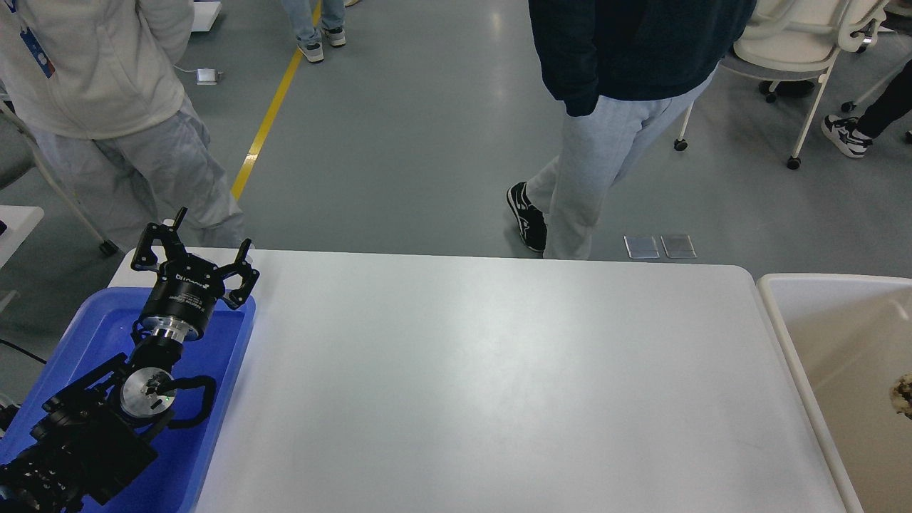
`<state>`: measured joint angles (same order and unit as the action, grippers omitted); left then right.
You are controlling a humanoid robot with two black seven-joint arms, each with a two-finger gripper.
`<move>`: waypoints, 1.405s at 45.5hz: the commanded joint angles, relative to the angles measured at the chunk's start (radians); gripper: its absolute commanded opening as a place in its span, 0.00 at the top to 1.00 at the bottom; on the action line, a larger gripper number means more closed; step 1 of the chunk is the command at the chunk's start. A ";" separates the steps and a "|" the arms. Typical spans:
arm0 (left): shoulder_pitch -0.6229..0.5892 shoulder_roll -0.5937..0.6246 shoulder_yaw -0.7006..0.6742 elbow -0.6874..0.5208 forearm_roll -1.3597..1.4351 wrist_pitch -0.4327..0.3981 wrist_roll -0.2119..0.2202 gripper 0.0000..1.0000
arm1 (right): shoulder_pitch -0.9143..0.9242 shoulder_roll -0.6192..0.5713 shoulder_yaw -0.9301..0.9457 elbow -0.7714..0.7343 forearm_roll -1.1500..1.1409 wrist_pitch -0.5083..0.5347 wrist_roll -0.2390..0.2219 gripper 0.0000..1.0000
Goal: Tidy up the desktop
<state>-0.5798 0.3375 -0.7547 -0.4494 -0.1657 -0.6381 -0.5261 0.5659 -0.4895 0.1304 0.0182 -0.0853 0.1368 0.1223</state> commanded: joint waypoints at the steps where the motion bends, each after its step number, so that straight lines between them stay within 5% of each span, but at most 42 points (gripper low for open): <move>1: 0.000 0.000 0.000 0.000 0.000 0.000 0.000 0.00 | -0.009 0.032 0.018 -0.027 0.029 -0.019 -0.016 1.00; 14: 0.000 0.000 0.000 0.000 0.000 0.000 0.000 0.00 | -0.001 0.031 0.022 -0.029 0.029 -0.022 -0.015 1.00; 15: 0.000 0.000 0.000 0.000 0.000 0.000 0.000 0.00 | 0.000 0.031 0.020 -0.027 0.029 -0.031 -0.013 0.76; 19: 0.000 0.000 0.000 0.000 0.000 0.000 0.000 0.00 | 0.002 0.031 0.018 -0.027 0.027 -0.055 -0.013 0.38; 26: 0.000 0.000 0.000 0.000 0.000 0.000 0.000 0.00 | 0.005 0.028 0.017 -0.029 0.027 -0.075 -0.012 0.13; 51: 0.000 0.000 0.000 0.000 0.000 0.000 0.000 0.00 | 0.012 0.020 0.051 -0.030 0.029 -0.077 -0.013 0.06; 64: 0.000 0.000 0.000 0.000 0.000 0.000 0.000 0.00 | 0.025 -0.018 0.325 0.020 0.033 -0.040 -0.007 0.05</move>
<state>-0.5798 0.3375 -0.7547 -0.4493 -0.1657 -0.6381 -0.5262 0.5842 -0.4831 0.2607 -0.0023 -0.0541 0.0712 0.1089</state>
